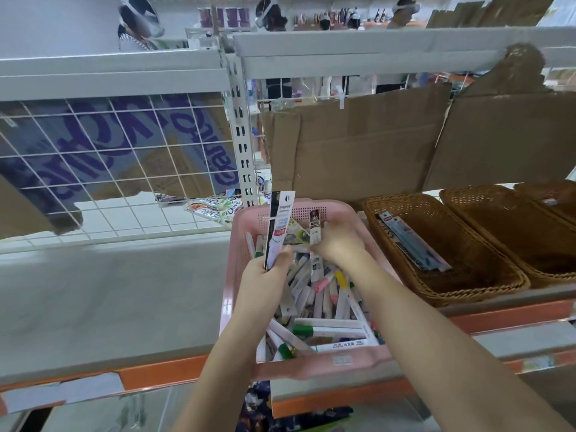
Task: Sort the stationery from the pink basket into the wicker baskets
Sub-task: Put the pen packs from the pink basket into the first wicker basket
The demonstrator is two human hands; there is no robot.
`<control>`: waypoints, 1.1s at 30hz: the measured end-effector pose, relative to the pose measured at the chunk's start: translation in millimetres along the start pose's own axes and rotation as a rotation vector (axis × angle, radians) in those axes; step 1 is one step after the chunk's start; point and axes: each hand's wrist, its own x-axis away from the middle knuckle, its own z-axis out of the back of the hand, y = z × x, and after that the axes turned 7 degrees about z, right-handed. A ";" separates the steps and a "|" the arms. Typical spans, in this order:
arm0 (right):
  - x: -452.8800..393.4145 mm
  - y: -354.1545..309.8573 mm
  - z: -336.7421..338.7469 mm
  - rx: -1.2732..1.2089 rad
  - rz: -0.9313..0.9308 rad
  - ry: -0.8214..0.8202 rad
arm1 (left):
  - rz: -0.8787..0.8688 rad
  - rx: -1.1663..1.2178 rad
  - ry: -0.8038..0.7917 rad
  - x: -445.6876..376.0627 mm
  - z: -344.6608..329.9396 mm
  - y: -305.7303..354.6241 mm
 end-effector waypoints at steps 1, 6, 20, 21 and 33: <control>-1.2 0.9 -2.4 -0.032 -0.001 0.015 | -0.006 -0.003 -0.004 0.2 -0.1 0.0; 4.5 9.0 -1.0 -0.220 -0.032 0.111 | 0.014 -0.006 -0.004 -1.6 0.8 -1.7; 84.2 -4.5 44.2 -0.779 0.296 0.079 | -0.071 0.073 -0.101 3.9 1.2 5.9; 91.8 -8.8 44.0 -0.829 0.343 0.043 | -0.108 0.092 -0.125 5.6 1.2 6.9; 100.0 -21.2 38.9 -0.664 0.408 0.129 | -0.271 0.075 -0.047 2.5 -0.7 2.6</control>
